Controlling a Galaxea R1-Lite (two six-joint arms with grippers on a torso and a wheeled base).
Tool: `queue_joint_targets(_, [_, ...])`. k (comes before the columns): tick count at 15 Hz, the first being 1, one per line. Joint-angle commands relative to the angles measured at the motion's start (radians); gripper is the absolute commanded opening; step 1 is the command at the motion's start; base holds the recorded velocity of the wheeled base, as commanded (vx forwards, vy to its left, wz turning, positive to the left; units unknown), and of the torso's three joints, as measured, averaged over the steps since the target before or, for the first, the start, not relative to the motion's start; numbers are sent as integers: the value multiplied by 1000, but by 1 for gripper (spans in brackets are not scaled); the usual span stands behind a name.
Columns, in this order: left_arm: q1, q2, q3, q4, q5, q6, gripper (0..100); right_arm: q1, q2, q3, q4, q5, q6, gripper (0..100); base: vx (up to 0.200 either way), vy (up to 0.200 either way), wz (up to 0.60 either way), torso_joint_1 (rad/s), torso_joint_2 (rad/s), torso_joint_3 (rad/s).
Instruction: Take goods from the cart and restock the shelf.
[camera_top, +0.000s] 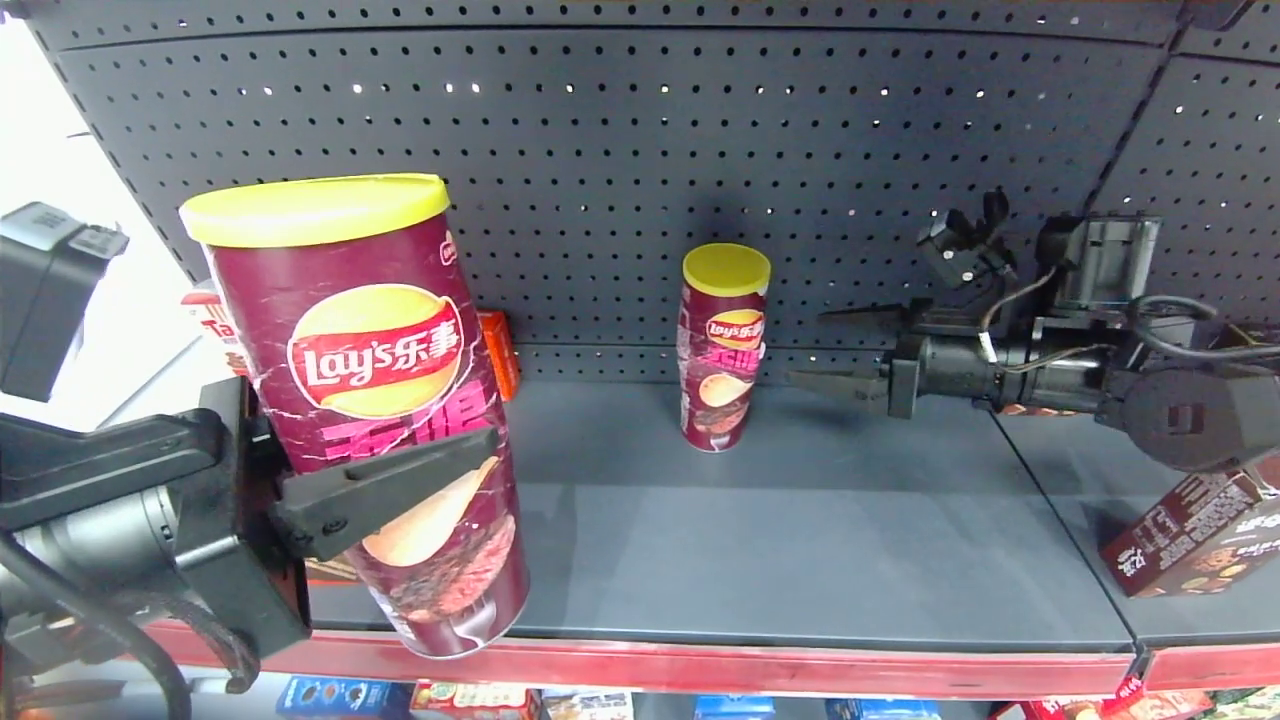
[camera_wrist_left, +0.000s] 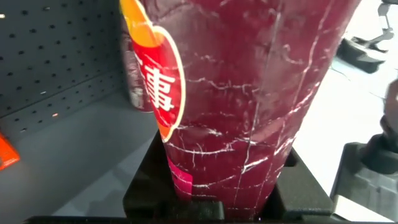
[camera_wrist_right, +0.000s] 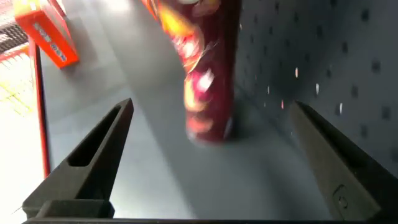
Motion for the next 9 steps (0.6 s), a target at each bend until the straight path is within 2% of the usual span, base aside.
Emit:
queue_joint_targets(1, [-1, 4, -1, -1, -13, -4, 0, -8, 130, -122, -8, 89, -5, 100, 0, 0, 0, 0, 0, 0])
queue_joint_targets(2, [3, 7, -4, 4, -39, -6, 0, -12, 171, -157, -36, 175, -7, 100, 0, 0, 0, 0, 0, 0])
queue_joint_targets(3, [8, 9, -7, 4, -42, -6, 0, -12, 191, -165, -55, 189, -7, 100, 0, 0, 0, 0, 0, 0])
queue_joint_targets(5, [8, 22, -22, 1, -42, -7, 0, -7, 243, -185, -105, 198, -7, 100, 0, 0, 0, 0, 0, 0])
queue_joint_targets(9, [8, 32, -19, 1, -40, -7, 0, 4, 312, -231, -118, 198, -7, 100, 0, 0, 0, 0, 0, 0])
